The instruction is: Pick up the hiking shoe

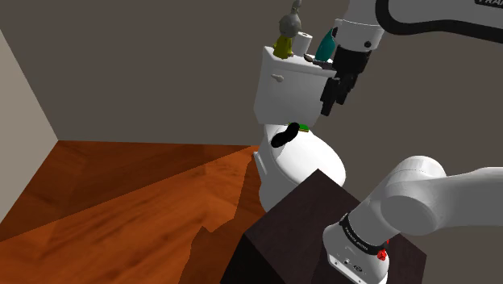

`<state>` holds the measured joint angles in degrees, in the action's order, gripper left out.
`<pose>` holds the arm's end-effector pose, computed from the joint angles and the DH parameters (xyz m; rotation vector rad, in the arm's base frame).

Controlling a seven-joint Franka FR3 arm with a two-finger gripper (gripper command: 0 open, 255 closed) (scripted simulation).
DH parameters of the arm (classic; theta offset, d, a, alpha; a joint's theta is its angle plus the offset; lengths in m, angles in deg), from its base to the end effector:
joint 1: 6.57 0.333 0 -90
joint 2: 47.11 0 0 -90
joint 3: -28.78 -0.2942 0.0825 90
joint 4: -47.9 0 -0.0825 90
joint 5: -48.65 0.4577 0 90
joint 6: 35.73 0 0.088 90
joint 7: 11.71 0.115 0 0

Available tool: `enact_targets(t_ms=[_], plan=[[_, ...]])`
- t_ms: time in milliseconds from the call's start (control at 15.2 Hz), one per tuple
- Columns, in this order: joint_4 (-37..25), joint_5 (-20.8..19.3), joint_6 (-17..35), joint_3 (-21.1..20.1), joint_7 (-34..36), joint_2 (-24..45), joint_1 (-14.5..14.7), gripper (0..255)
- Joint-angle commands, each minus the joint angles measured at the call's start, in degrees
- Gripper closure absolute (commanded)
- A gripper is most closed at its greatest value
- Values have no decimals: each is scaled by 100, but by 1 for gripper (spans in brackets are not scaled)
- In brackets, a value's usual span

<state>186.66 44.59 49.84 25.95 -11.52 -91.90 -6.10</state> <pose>0.3837 0.0147 0.5242 3.0242 0.0561 -0.2194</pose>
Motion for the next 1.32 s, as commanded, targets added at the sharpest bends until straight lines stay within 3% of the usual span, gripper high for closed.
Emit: enact_targets(t_ms=[0, 660, 1254], plan=[[0, 0, 0, 0, 0, 0, 0, 0], [1050, -1328, 1378, 1148, -2109, 308, -81, 0], [1232, -2468, 3084, 2226, -3781, 1597, -233, 0]])
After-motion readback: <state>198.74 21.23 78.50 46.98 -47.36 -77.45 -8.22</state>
